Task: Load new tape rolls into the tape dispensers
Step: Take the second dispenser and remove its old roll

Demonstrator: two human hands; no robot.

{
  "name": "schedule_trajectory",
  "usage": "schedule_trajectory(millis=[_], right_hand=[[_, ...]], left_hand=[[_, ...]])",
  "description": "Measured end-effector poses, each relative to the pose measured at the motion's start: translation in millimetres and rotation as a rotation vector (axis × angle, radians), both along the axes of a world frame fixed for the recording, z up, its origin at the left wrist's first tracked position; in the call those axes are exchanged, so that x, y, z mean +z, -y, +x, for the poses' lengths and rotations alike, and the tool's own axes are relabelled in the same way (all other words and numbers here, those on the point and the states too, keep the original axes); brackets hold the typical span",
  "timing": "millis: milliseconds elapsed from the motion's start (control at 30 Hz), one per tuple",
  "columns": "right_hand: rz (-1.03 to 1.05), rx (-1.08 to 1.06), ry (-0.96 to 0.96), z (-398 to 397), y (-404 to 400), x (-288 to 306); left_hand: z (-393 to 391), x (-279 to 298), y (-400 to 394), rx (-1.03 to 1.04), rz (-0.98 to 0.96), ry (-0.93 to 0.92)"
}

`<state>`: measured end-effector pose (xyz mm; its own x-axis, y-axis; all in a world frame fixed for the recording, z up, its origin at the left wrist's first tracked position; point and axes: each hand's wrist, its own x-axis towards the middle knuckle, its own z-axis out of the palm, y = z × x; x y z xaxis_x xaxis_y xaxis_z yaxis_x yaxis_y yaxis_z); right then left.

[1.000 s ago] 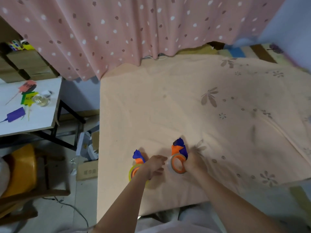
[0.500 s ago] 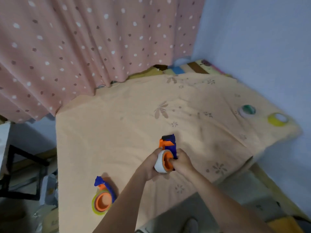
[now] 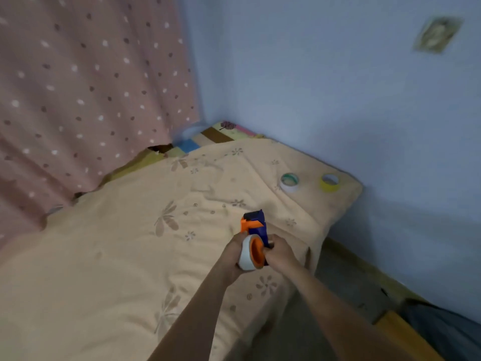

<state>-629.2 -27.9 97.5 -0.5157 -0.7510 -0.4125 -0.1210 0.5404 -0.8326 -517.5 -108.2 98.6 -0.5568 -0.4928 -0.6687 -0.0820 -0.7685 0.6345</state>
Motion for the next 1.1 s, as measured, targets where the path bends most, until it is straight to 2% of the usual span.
schedule_trajectory(millis=[200, 400, 633, 800, 1100], right_hand=[[-0.047, -0.101, -0.131, -55.3, 8.6, 3.0], [0.042, -0.174, -0.323, -97.7, 39.3, 7.7], [0.128, -0.037, -0.387, -131.7, 64.4, 7.9], [0.164, 0.033, -0.407, -165.6, 84.5, -2.2], [0.081, 0.207, -0.344, -269.6, 129.4, -20.2]], left_hand=[[-67.8, 0.9, 15.2, -0.038, 0.018, -0.028], [-115.7, -9.5, 52.9, 0.015, 0.111, -0.093], [-140.8, -30.6, 82.6, -0.026, 0.086, -0.172], [-169.5, -44.3, 97.1, -0.009, 0.106, -0.145], [-265.3, -55.2, 126.7, 0.15, 0.098, -0.026]])
